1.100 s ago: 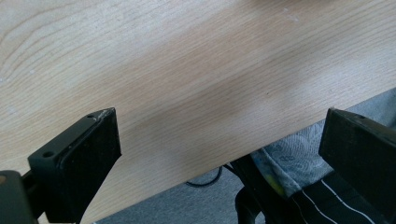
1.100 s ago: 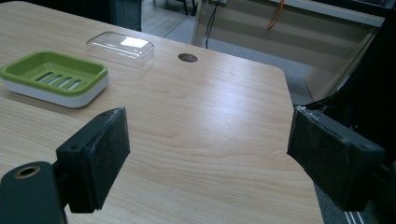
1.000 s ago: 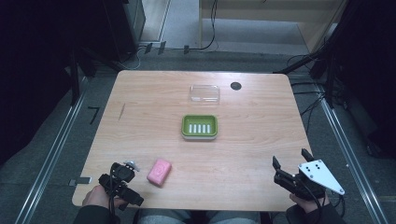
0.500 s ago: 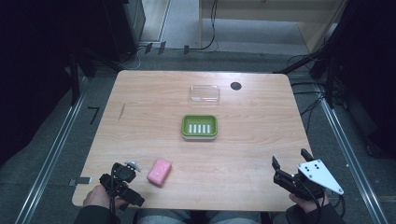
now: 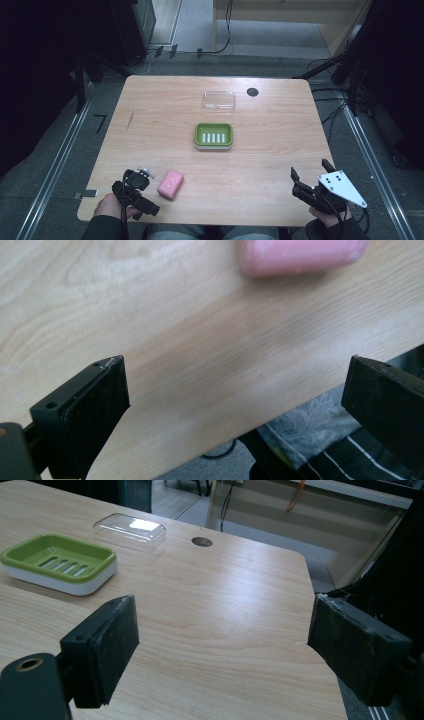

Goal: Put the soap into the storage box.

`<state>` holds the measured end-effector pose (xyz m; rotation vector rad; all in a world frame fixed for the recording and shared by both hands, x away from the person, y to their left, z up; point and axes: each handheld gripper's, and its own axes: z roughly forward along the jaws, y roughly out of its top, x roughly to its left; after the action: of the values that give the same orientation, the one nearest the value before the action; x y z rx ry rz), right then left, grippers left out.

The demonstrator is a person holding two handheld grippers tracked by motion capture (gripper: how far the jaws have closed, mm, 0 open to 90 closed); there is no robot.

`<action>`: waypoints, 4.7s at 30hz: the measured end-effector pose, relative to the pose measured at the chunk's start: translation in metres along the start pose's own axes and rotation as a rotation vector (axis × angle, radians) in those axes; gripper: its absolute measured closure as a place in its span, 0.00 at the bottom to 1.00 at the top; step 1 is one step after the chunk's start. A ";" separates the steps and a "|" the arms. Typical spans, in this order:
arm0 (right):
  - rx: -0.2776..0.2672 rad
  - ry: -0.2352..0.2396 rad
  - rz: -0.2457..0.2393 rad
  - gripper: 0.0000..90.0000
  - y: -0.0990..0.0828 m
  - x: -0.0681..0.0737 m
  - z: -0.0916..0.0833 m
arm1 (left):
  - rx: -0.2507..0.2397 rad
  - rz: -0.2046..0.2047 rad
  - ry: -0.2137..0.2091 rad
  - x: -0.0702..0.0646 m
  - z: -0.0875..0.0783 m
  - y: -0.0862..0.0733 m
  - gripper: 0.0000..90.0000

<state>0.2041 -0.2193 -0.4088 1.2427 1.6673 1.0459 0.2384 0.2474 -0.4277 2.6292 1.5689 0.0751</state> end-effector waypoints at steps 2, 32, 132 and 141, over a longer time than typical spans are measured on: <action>-0.001 -0.003 0.003 0.15 0.000 -0.001 0.000 | -0.006 0.009 -0.007 -0.001 0.000 0.004 0.00; 0.006 0.004 0.001 0.15 0.000 0.000 0.001 | -0.024 0.070 -0.044 -0.015 0.013 0.053 0.00; 0.007 0.005 0.004 0.15 -0.001 -0.002 0.000 | -0.037 0.200 -0.031 -0.014 0.025 0.079 0.43; 0.009 0.003 0.008 0.15 -0.001 -0.003 -0.001 | -0.035 0.242 -0.039 -0.014 0.024 0.086 0.43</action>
<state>0.2031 -0.2225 -0.4093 1.2552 1.6721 1.0460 0.3094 0.1929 -0.4436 2.7607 1.2202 0.0638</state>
